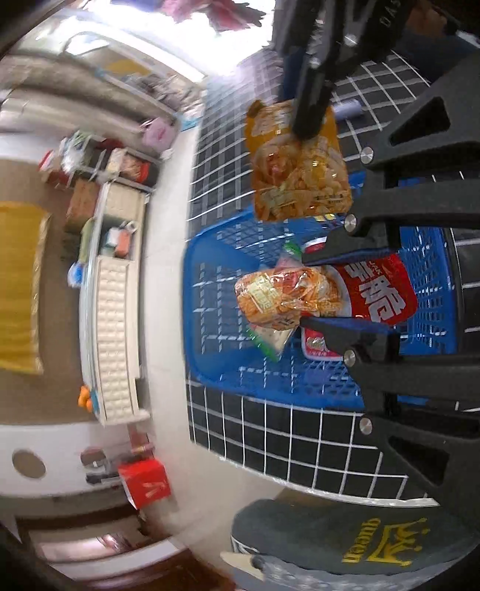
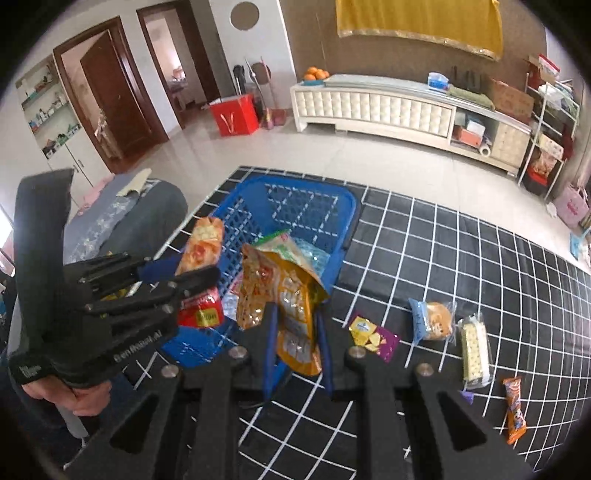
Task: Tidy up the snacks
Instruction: 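Carry both noodle bags over the basket and release them inside, then move both grippers over the bun bag and cracker pack on the mat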
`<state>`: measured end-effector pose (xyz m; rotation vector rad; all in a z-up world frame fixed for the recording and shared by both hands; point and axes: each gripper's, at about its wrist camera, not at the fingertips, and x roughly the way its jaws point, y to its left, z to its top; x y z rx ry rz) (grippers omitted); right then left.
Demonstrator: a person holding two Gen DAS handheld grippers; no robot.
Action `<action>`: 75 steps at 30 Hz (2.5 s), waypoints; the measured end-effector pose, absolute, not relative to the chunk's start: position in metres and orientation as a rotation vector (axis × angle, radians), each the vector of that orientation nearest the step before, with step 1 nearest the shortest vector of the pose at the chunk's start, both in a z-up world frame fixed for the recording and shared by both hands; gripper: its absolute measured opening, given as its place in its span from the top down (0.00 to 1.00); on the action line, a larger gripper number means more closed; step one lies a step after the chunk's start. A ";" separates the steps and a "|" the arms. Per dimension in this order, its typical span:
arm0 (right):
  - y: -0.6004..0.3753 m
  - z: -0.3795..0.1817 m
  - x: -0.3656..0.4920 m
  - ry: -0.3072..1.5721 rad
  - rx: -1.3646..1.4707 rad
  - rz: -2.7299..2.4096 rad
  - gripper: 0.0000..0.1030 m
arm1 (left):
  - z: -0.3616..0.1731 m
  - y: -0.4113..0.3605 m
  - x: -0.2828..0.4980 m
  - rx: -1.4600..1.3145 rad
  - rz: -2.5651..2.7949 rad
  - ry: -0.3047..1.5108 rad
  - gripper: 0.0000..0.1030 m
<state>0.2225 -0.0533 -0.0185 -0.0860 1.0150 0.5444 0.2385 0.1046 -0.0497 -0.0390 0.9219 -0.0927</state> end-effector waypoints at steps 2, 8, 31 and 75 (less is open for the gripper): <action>-0.052 -0.023 0.225 1.032 -0.085 0.536 0.76 | -0.062 0.099 0.241 0.020 -0.096 0.932 0.77; -0.047 -0.027 0.225 1.048 -0.106 0.533 0.76 | -0.081 0.098 0.239 0.011 -0.144 1.000 0.73; -0.018 -0.026 0.215 1.066 -0.156 0.569 0.76 | -0.060 0.127 0.198 -0.033 -0.109 0.993 0.42; -0.065 -0.014 0.175 1.071 -0.160 0.489 0.42 | -0.033 0.093 0.160 -0.029 -0.126 0.946 0.42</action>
